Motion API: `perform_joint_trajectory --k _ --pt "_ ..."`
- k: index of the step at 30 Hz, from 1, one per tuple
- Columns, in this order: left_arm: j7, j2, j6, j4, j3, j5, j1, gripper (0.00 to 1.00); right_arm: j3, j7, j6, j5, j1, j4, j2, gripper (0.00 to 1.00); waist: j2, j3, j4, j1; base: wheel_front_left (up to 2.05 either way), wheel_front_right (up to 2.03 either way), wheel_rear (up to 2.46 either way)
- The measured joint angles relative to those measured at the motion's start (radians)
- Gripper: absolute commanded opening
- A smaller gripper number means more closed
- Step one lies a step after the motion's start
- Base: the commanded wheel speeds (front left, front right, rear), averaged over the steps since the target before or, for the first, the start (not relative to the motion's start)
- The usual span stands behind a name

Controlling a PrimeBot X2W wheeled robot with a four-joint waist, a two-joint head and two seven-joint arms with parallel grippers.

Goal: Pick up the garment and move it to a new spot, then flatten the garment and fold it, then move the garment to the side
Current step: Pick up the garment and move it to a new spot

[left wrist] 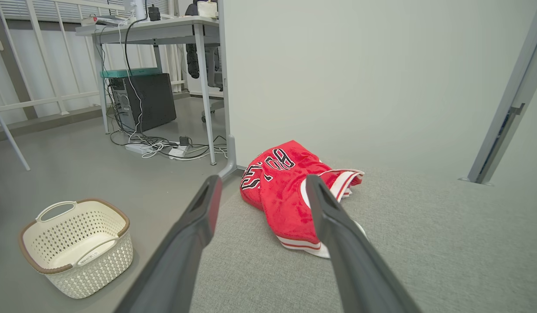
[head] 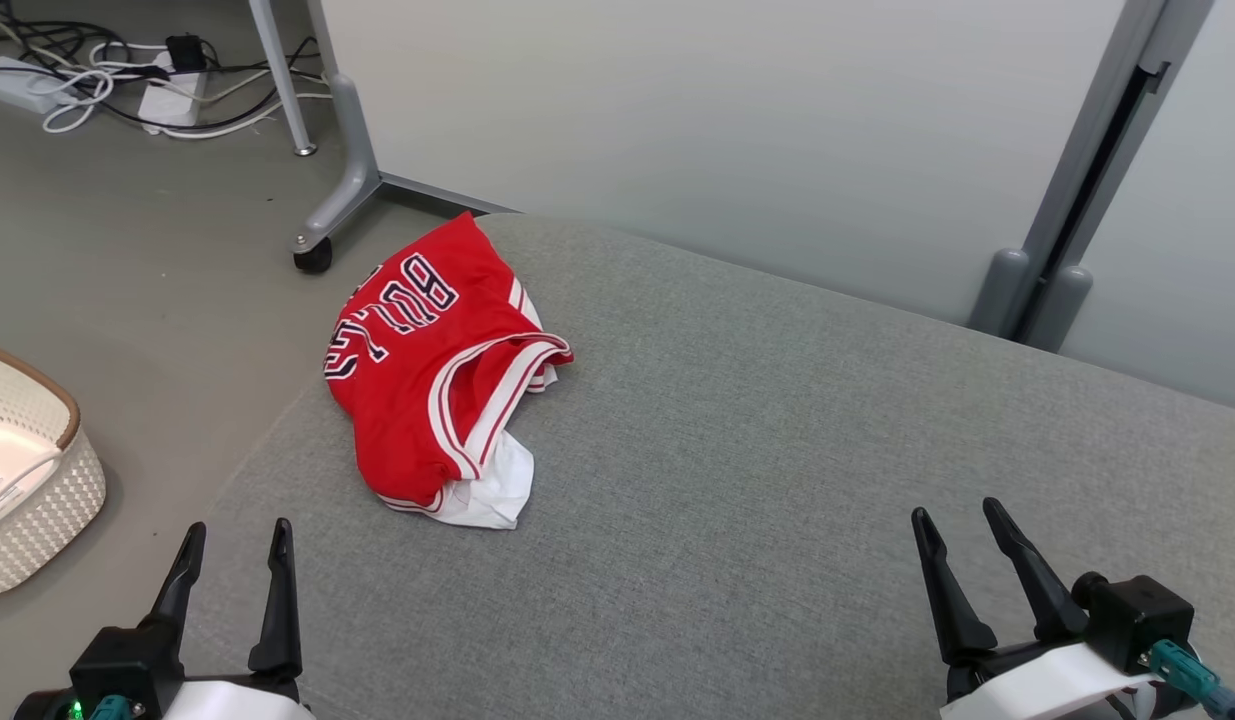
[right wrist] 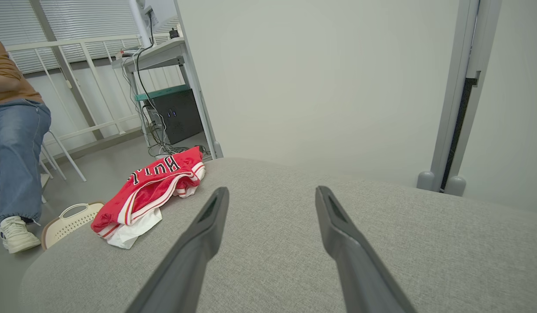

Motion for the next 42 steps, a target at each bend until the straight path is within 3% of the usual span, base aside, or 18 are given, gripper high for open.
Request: perform_joint_trajectory --k 8,12,18,29,37,38,40,42 --pt "0.088 0.023 -0.017 -0.018 -0.005 -0.03 -0.043 1.0 0.014 0.0 0.0 -0.001 -0.012 0.007 -0.002 1.0 0.0 0.009 -0.007 0.0 0.0 0.0 0.0" --pt "0.228 0.059 -0.055 0.02 0.008 -0.099 -0.139 1.0 0.034 0.0 0.0 -0.005 -0.054 0.006 -0.009 1.0 0.0 0.045 -0.042 0.0 0.0 0.0 0.0" --pt "0.444 0.106 -0.106 0.152 0.02 -0.216 -0.284 1.0 0.071 0.0 0.0 -0.009 -0.126 0.004 -0.01 1.0 0.0 0.112 -0.104 0.0 0.0 0.0 0.0" --pt "0.545 0.149 -0.148 0.427 0.01 -0.319 -0.47 1.0 0.108 0.0 0.0 -0.012 -0.231 0.015 -0.015 1.0 0.0 0.246 -0.242 0.0001 0.0 0.0 0.0" --pt "0.647 0.162 -0.131 0.66 -0.01 -0.335 -0.522 1.0 0.108 0.0 0.0 -0.01 -0.248 0.023 -0.01 1.0 0.0 0.298 -0.335 0.0 0.0 0.0 0.0" --pt "0.647 0.163 -0.129 0.673 -0.009 -0.336 -0.528 0.85 0.105 0.0 0.0 -0.01 -0.248 0.023 -0.01 1.0 0.0 0.299 -0.34 0.0 0.0 0.0 0.0" --pt "0.635 0.164 -0.129 0.693 -0.008 -0.336 -0.534 0.04 0.102 0.0 0.0 -0.01 -0.247 0.024 -0.009 1.0 0.0 0.294 -0.344 0.0 0.0 0.0 0.0" --pt "0.603 0.165 -0.129 0.706 -0.009 -0.335 -0.535 0.0 0.1 0.0 0.0 -0.01 -0.247 0.025 -0.005 1.0 0.0 0.287 -0.344 0.0 0.0 0.0 0.0"
